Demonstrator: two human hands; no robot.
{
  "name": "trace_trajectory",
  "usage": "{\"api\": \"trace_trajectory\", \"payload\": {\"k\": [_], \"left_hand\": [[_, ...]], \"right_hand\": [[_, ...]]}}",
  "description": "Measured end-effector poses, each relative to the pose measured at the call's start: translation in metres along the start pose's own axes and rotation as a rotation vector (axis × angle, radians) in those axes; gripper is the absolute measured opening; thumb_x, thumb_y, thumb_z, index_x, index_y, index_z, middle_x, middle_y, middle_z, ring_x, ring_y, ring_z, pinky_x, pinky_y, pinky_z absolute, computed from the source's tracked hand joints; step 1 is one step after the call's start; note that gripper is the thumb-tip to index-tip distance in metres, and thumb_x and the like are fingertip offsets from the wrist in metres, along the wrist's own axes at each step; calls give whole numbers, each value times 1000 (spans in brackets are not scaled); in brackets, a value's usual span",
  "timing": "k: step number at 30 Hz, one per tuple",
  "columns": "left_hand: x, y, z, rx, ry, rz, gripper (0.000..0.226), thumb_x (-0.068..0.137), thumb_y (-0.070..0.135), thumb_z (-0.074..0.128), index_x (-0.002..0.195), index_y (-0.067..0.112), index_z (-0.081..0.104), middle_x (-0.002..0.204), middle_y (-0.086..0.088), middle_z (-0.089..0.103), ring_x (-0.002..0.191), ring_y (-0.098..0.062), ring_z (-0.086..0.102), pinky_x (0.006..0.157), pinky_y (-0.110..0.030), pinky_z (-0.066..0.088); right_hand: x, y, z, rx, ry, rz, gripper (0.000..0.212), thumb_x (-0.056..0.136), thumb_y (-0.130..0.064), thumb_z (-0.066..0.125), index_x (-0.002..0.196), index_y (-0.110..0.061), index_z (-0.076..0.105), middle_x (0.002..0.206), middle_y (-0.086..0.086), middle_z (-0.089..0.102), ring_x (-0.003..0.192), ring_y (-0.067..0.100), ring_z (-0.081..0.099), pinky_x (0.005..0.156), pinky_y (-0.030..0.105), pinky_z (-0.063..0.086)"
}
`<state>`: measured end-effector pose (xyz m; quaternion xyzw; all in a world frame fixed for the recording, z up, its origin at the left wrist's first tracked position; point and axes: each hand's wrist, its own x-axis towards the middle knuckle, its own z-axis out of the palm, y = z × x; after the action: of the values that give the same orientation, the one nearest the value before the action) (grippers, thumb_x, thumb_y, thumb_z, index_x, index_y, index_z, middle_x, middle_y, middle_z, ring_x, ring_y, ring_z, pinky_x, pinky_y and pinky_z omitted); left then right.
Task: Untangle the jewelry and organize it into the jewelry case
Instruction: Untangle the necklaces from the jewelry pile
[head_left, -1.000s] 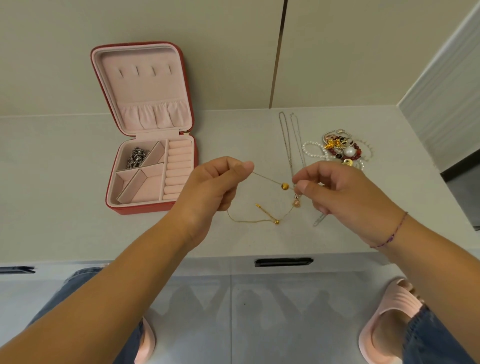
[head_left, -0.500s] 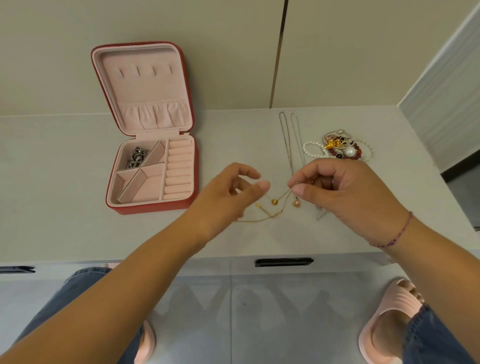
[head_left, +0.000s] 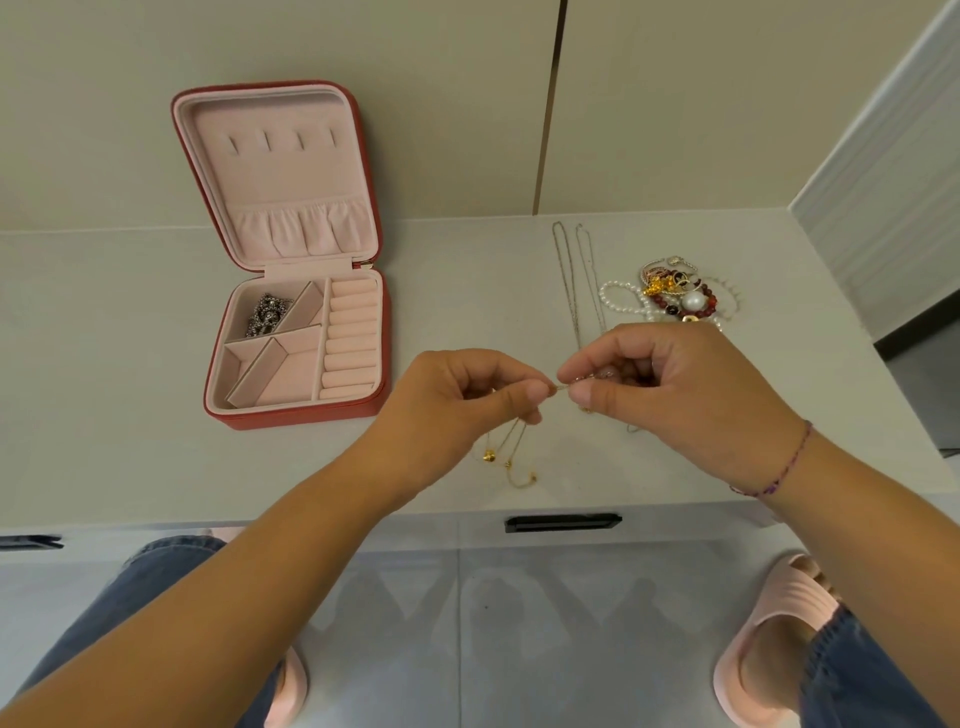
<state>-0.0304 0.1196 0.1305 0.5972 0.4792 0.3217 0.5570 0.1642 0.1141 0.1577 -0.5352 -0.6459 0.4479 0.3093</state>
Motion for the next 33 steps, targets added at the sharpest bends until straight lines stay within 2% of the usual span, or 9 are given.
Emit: {"api": "trace_trajectory", "payload": {"k": [3, 7, 10, 12, 16, 20, 25, 29, 33], "left_hand": [[0, 0, -1, -3, 31, 20, 21, 76, 43, 69, 88, 28, 77, 90, -29, 66, 72, -43, 54, 71, -35, 40], [0, 3, -1, -36, 69, 20, 14, 83, 27, 67, 91, 20, 76, 93, 2, 74, 67, -36, 47, 58, -13, 42], [-1, 5, -1, -68, 70, 6, 12, 88, 17, 63, 92, 11, 73, 96, 5, 74, 50, -1, 46, 52, -4, 37], [-1, 5, -1, -75, 76, 5, 12, 88, 18, 63, 91, 12, 73, 98, 4, 74, 46, -1, 43, 51, -5, 36], [0, 3, -1, -54, 118, 14, 10, 88, 20, 63, 87, 16, 72, 98, 5, 74, 45, -1, 40, 51, -4, 36], [-1, 6, -1, -36, 144, 30, 13, 88, 17, 61, 90, 12, 72, 98, 1, 73, 46, 4, 49, 50, -3, 36], [-2, 8, -2, -62, 96, 13, 18, 95, 19, 53, 91, 16, 69, 73, 14, 68, 44, -1, 41, 49, -11, 33], [-3, 10, 1, -234, 7, -26, 23, 101, 18, 39, 82, 13, 52, 105, -3, 73, 42, -8, 27, 45, -15, 30], [-3, 9, 3, -240, -2, -47, 23, 101, 19, 39, 85, 10, 52, 100, -6, 73, 43, -8, 27, 46, -17, 31]], "right_hand": [[0, 0, -1, 0, -4, 15, 13, 79, -11, 73, 83, -23, 73, 66, -2, 60, 60, 4, 51, 56, 11, 44], [1, 1, -2, -15, -1, 22, 15, 79, -12, 72, 83, -26, 72, 72, 6, 65, 63, 7, 53, 60, 14, 46], [1, 2, -1, -8, 9, 23, 15, 80, -12, 72, 82, -27, 72, 74, 5, 69, 65, 17, 58, 64, 19, 50], [2, 2, 0, -5, 18, 20, 13, 80, -13, 71, 81, -26, 73, 72, 4, 69, 66, 19, 59, 64, 21, 50], [2, 0, -1, 31, 31, 23, 10, 83, -13, 68, 82, -21, 74, 64, -7, 64, 58, -1, 52, 55, 7, 42], [2, -1, -3, 72, 27, 26, 14, 85, -12, 66, 86, -23, 74, 79, -2, 72, 67, 0, 58, 61, 8, 45], [2, 1, -3, 117, 8, 44, 16, 88, -11, 61, 89, -19, 74, 68, -5, 68, 57, 0, 55, 55, 14, 43], [2, 2, -2, 161, -20, 43, 17, 90, -8, 57, 90, -13, 73, 75, 5, 71, 62, 14, 66, 56, 20, 50], [1, -1, 0, 139, -22, 28, 7, 83, -15, 66, 86, -14, 73, 71, 4, 70, 61, 12, 66, 56, 20, 51]]}}
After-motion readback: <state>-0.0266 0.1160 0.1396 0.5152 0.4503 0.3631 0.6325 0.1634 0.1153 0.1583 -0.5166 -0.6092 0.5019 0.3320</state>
